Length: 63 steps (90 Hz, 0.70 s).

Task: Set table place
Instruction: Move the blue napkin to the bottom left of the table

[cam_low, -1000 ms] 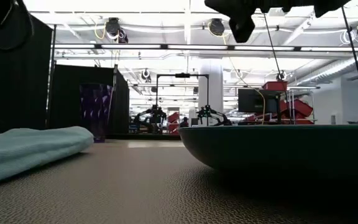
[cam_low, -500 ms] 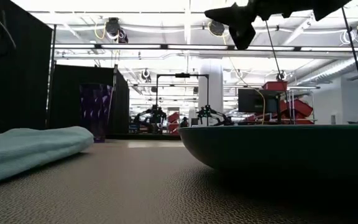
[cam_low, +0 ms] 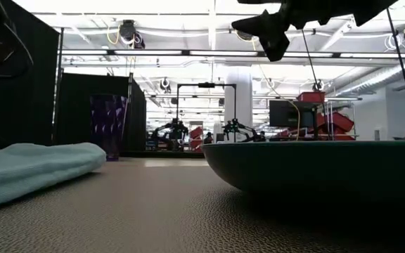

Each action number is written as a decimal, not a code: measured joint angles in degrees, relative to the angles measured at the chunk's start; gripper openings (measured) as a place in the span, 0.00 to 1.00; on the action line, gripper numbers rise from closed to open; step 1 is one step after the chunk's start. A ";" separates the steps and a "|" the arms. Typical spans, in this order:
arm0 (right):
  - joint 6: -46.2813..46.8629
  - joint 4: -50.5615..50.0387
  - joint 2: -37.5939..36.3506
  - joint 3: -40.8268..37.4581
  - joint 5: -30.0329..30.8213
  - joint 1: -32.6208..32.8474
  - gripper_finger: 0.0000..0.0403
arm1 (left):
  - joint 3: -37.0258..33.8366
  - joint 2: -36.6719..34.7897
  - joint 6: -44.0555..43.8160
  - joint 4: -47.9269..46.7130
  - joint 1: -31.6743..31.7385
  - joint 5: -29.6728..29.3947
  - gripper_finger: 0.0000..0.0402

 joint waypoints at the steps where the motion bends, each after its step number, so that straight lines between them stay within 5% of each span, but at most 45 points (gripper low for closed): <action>1: 0.01 -0.01 0.06 0.00 0.00 -0.03 0.45 | 0.00 0.00 0.01 -0.05 0.00 -0.01 0.29; 30: 0.16 1.88 0.94 0.00 0.00 -0.33 0.45 | -0.35 0.00 0.11 -0.25 1.17 -0.03 0.27; 51: 0.15 1.97 0.96 0.00 0.00 -0.33 0.45 | -1.60 0.02 0.19 0.49 1.46 0.32 0.04; 63: 0.15 2.11 0.96 -0.01 0.00 -0.33 0.45 | -1.55 0.02 0.19 0.26 1.45 0.50 0.01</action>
